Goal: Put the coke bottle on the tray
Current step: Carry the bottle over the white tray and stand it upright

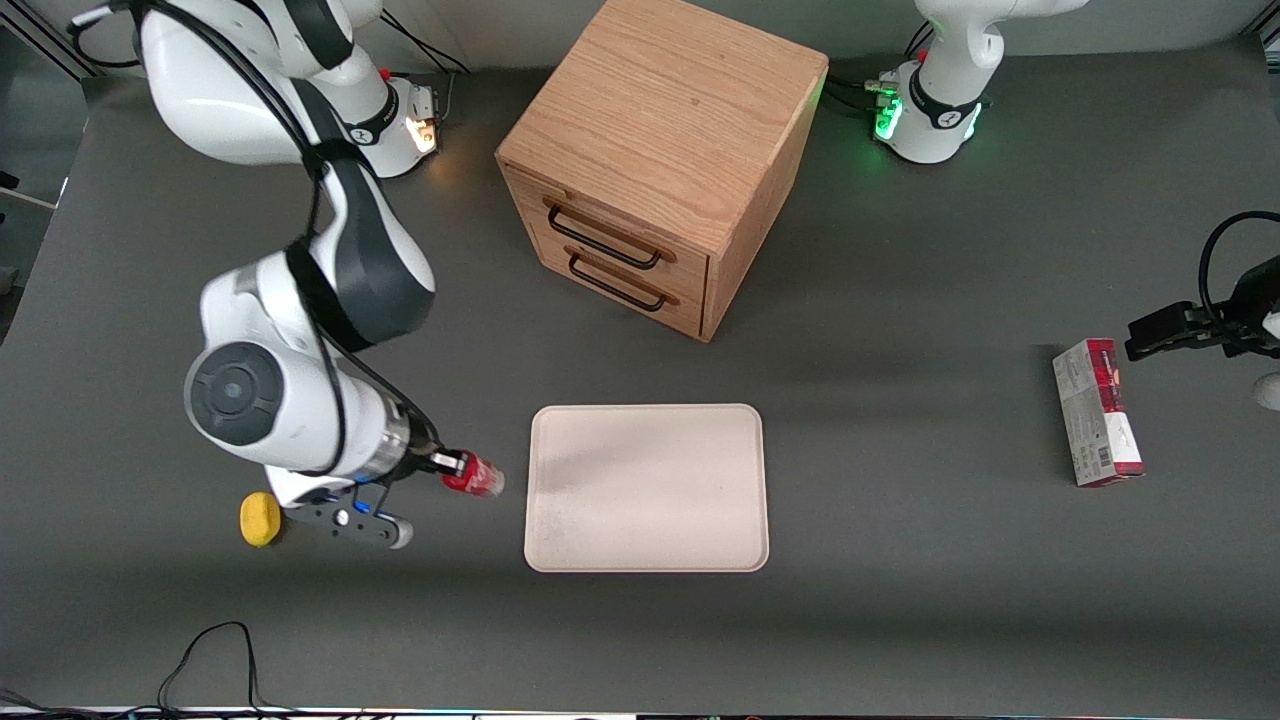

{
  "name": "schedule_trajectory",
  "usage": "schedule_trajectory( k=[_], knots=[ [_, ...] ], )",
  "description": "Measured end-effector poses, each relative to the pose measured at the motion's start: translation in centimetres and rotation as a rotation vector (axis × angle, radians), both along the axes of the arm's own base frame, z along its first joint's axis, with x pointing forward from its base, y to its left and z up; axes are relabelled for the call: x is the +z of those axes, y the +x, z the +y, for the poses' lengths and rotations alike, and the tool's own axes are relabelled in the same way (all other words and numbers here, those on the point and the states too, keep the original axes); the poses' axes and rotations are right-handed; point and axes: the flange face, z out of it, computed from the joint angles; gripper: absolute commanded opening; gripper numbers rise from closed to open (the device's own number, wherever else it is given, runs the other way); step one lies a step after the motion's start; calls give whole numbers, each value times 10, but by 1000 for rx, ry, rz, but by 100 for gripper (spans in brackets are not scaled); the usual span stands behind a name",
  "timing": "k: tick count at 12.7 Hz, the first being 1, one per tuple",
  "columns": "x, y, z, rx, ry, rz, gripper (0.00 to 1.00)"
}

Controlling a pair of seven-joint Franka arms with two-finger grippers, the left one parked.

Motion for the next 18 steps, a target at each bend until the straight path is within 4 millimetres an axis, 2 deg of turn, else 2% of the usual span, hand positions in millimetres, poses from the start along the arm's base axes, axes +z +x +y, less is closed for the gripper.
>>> schedule_trajectory(
  k=[5,8,11,13,14,15,16,18],
  knots=[
    [-64,8,55,-96,9,-89,4],
    [-94,5,78,-103,-3,-113,4],
    [-95,7,78,-104,-2,-120,5],
    [-92,8,78,-105,0,-125,10],
    [-92,8,78,-105,0,-125,20],
    [-92,8,78,-105,0,-125,75],
    [-92,8,78,-105,0,-125,100],
    [-91,8,78,-105,1,-130,100]
  ],
)
